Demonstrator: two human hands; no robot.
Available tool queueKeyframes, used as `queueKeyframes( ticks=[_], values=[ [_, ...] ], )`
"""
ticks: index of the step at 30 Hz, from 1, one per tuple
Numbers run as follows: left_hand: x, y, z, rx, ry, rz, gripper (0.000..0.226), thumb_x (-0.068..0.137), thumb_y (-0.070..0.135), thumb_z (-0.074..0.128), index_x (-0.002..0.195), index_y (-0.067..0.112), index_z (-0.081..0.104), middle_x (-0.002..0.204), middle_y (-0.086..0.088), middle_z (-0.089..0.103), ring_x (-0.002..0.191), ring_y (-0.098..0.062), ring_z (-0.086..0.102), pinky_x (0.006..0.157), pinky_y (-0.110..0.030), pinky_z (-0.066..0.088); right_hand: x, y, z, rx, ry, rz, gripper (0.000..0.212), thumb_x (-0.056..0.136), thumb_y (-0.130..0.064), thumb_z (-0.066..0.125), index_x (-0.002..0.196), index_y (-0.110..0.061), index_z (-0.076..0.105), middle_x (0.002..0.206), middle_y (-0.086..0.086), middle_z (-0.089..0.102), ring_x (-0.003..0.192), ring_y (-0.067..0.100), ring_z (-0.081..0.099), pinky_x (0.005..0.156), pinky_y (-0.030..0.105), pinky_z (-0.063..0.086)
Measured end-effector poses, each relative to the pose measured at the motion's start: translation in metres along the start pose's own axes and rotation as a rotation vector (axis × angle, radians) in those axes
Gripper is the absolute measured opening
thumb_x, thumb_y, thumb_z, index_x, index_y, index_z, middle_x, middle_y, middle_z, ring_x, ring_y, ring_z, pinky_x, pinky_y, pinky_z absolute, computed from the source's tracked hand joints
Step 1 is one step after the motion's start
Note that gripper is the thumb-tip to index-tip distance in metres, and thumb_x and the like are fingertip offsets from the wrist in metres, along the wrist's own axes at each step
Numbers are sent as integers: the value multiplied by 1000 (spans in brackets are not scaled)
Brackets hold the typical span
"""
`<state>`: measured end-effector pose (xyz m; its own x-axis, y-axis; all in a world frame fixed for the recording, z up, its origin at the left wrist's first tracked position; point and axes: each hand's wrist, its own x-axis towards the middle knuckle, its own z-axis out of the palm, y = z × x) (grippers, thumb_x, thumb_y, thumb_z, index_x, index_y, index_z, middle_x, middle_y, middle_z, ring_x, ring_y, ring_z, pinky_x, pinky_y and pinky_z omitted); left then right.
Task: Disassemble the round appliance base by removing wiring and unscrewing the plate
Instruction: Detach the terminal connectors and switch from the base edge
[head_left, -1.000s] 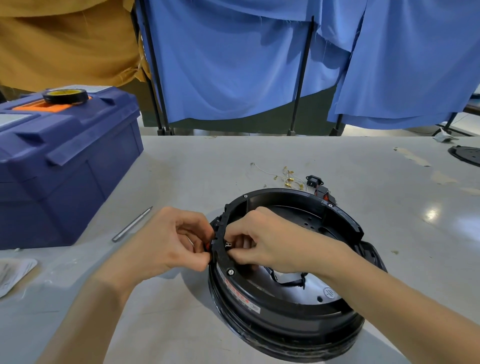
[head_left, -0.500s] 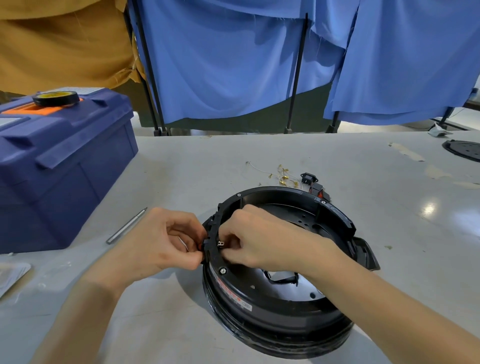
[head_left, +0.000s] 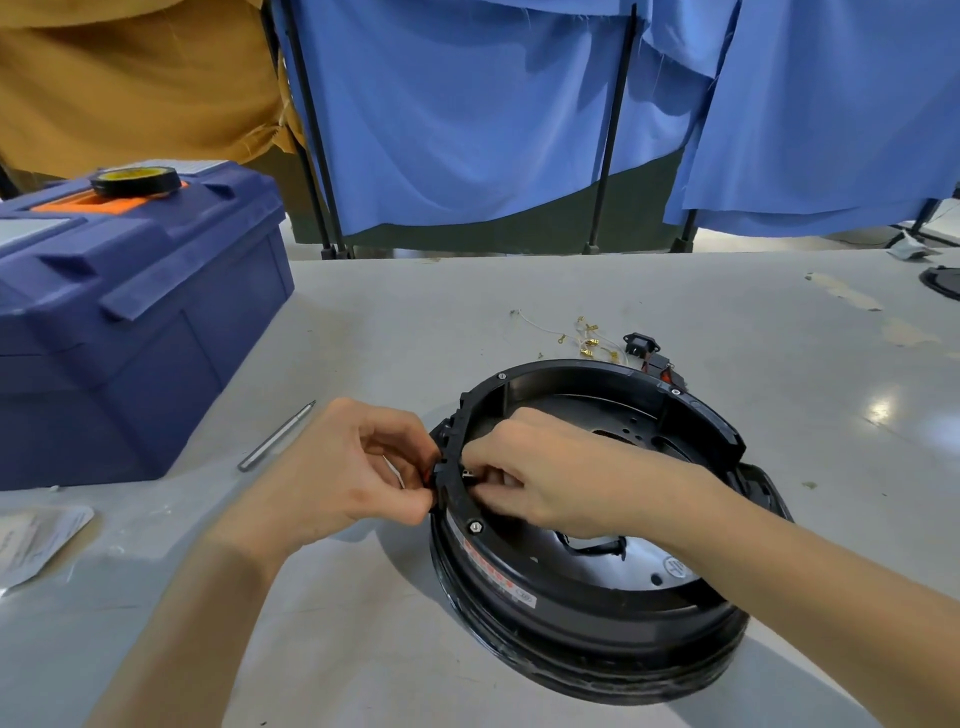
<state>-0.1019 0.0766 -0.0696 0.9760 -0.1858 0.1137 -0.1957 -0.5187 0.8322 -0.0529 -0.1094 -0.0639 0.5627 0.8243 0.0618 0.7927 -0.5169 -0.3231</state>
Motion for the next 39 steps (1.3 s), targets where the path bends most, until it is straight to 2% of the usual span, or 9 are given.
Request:
queueKeyframes(
  ticks=[4, 6, 9, 12, 17, 21, 27, 33, 39],
  values=[
    [0, -1, 1, 11, 12, 3, 24, 60, -14, 69, 70, 8, 72, 65, -17, 65, 52, -15, 49, 55, -26, 42, 8, -5, 8, -145, 40, 31, 27, 76, 0, 55, 58, -8, 37, 55, 6, 38, 52, 22, 36, 46, 33, 23],
    [0, -2, 1, 17, 17, 0, 25, 60, -13, 70, 71, 10, 72, 65, -15, 66, 51, -13, 50, 55, -24, 43, 11, -7, 11, -166, 74, 58, 32, 71, -1, 56, 54, -11, 31, 52, 6, 34, 51, 27, 37, 45, 30, 22],
    [0, -2, 1, 5, 16, 6, 26, 61, -15, 69, 69, 10, 72, 64, -16, 66, 50, -11, 51, 54, -22, 44, 8, 1, 6, 48, 100, 72, 23, 71, -2, 60, 53, -2, 46, 50, 18, 40, 49, 26, 35, 46, 38, 34],
    [-1, 0, 1, -14, 2, 3, 26, 61, -16, 68, 70, 8, 73, 65, -19, 67, 51, -10, 53, 54, -20, 45, 2, 10, -5, 317, 61, 87, 15, 81, -8, 65, 69, 0, 69, 58, 14, 66, 45, 24, 60, 51, 33, 53],
    [0, 2, 1, -22, -1, -5, 21, 62, -15, 70, 73, 3, 72, 64, -17, 66, 51, -8, 53, 54, -19, 44, 0, 11, -3, 383, 8, 40, 15, 83, -4, 58, 71, -1, 68, 52, 12, 65, 48, 24, 66, 48, 18, 44],
    [0, 1, 0, -27, -8, -10, 23, 62, -17, 69, 70, 4, 72, 59, -7, 65, 50, -7, 54, 53, -18, 45, -1, 10, 1, 383, 13, 37, 17, 85, -5, 58, 71, 1, 65, 51, 14, 64, 46, 23, 65, 49, 18, 44],
    [1, -3, 0, -12, -11, -12, 19, 61, -2, 79, 75, 11, 74, 69, -10, 70, 57, -20, 57, 59, -32, 48, -1, 10, 1, 342, 37, 66, 17, 86, -6, 58, 72, -1, 67, 43, 0, 58, 40, 5, 55, 48, 11, 39],
    [2, -8, 0, -47, -24, -21, 16, 56, 6, 76, 70, 5, 69, 64, -16, 62, 55, -20, 48, 62, -35, 42, 3, 3, 3, 287, 55, 54, 17, 82, 2, 55, 68, 6, 62, 52, 18, 57, 42, 11, 47, 47, 27, 39],
    [3, -11, -10, -66, -55, -42, 22, 56, 15, 89, 75, 16, 79, 69, -4, 73, 58, -11, 62, 66, -26, 50, 9, 6, 2, 96, 99, 96, 21, 79, -10, 62, 60, -3, 64, 54, 16, 59, 52, 25, 51, 55, 41, 47]
  ],
)
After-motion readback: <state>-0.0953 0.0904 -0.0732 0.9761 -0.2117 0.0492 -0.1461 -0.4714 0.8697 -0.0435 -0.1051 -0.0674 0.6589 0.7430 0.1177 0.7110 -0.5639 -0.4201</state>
